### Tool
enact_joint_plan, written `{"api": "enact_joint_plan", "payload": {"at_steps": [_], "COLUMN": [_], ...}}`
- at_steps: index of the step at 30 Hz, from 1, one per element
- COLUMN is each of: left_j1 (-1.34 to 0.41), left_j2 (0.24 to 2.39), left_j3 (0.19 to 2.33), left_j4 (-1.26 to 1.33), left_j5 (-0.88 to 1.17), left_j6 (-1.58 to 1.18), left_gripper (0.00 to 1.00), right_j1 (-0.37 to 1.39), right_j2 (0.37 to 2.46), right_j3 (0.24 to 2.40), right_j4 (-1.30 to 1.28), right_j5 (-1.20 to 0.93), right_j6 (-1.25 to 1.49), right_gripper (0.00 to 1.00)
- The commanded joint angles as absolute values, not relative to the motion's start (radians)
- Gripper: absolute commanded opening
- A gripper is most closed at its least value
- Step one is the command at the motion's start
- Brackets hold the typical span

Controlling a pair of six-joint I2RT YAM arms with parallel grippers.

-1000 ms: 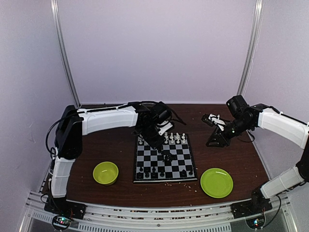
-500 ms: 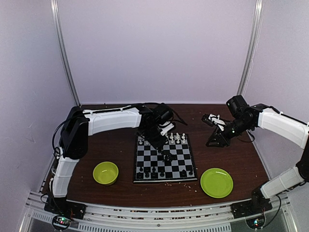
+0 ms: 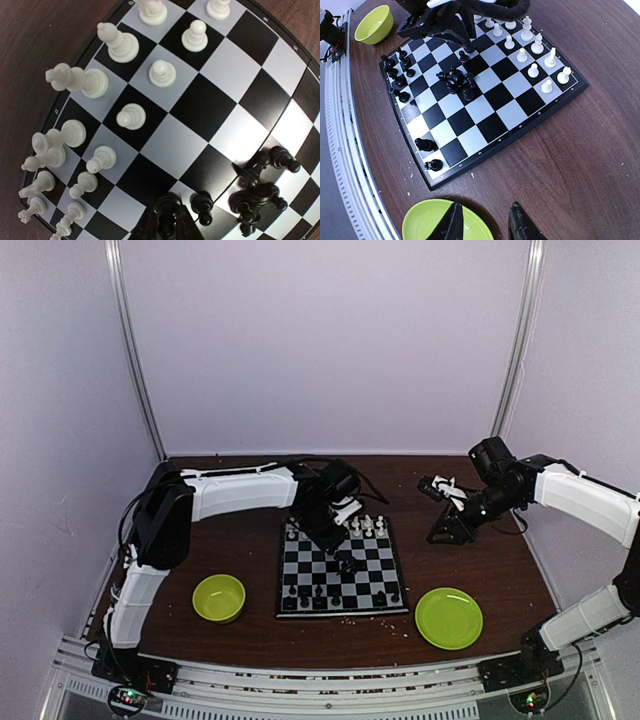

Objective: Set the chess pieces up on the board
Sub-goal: Pick up the bishop from the chessboard.

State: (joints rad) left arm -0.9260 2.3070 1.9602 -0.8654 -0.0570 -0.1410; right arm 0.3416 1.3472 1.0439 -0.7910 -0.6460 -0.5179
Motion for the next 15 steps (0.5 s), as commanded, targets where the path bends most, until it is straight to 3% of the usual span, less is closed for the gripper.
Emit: {"api": "enact_joint_plan", "payload": {"at_steps": [1, 6, 15], "left_j1": [-0.917, -0.917, -0.956], "left_j2": [2.305, 2.266, 2.045], "left_j3": [1.982, 1.992, 1.875], "left_j4": [-0.85, -0.881, -0.781], "left_j5": [-0.038, -0.05, -0.072], "left_j6": [-0.135, -0.126, -0.142], "left_gripper": [0.11, 0.02, 0.0], "right_j1": [0.34, 0.34, 0.34], "right_j2": [1.35, 1.35, 1.348], "right_j3": [1.074, 1.074, 1.075], "right_j4": [-0.8, -0.801, -0.801], "right_j5": [-0.632, -0.63, -0.631], "right_j6": [-0.526, -0.526, -0.526], "right_gripper": [0.3, 0.3, 0.3]}}
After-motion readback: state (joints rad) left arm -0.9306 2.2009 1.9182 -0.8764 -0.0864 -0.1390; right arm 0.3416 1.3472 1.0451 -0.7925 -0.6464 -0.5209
